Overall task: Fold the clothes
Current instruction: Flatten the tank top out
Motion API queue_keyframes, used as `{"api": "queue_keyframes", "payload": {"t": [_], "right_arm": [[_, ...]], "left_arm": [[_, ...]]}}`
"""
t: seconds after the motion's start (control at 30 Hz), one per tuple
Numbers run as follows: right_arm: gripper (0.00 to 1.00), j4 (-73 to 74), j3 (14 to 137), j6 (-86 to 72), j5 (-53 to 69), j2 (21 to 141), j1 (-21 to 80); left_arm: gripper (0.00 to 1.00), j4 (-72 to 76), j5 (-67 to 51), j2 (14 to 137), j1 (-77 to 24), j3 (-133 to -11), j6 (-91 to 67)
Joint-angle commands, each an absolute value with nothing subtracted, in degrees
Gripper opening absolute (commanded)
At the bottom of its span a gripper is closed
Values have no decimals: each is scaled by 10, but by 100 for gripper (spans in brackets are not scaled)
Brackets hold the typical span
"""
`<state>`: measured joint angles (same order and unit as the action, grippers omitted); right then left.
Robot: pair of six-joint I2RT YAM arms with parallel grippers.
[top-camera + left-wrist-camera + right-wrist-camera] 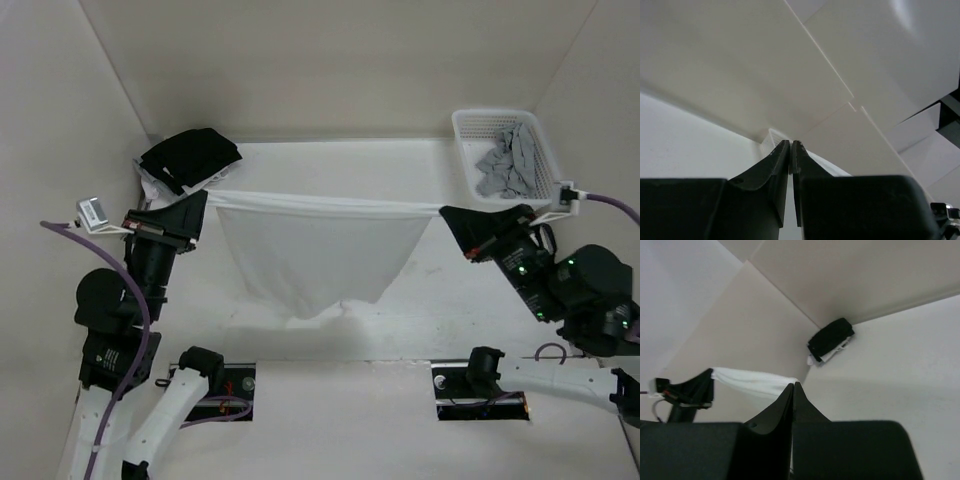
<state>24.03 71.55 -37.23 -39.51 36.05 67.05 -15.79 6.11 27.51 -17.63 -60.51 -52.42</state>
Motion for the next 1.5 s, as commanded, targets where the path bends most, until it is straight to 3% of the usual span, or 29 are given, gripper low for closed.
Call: {"api": "queue_keyframes", "payload": {"t": [0.0, 0.2, 0.33, 0.57, 0.73, 0.9, 1.2, 1.37, 1.47], "right_arm": [[1, 235, 714, -314, -419, 415, 638], [1, 155, 690, -350, -175, 531, 404], [1, 88, 743, -379, -45, 658, 284], [1, 136, 967, -380, 7, 794, 218], [1, 152, 1001, -375, 15, 795, 215], [1, 114, 856, -381, 9, 740, 215], [1, -43, 418, -441, -8, 644, 268], [1, -90, 248, -488, -17, 605, 318], [1, -77, 187, -524, -25, 552, 364]], "left_arm": [[7, -177, 98, 316, -167, -607, -511], [6, -106, 90, 423, -161, -554, -529], [6, -58, 73, 555, -119, -610, -528], [5, -42, 0, 724, -51, -802, -559], [5, -34, -10, 730, -34, -828, -560], [5, 11, 5, 676, -40, -696, -555], [5, 101, 10, 535, -51, -272, -548], [5, 25, -56, 406, -30, -114, -528], [5, -71, -94, 328, -20, -91, -538]]}}
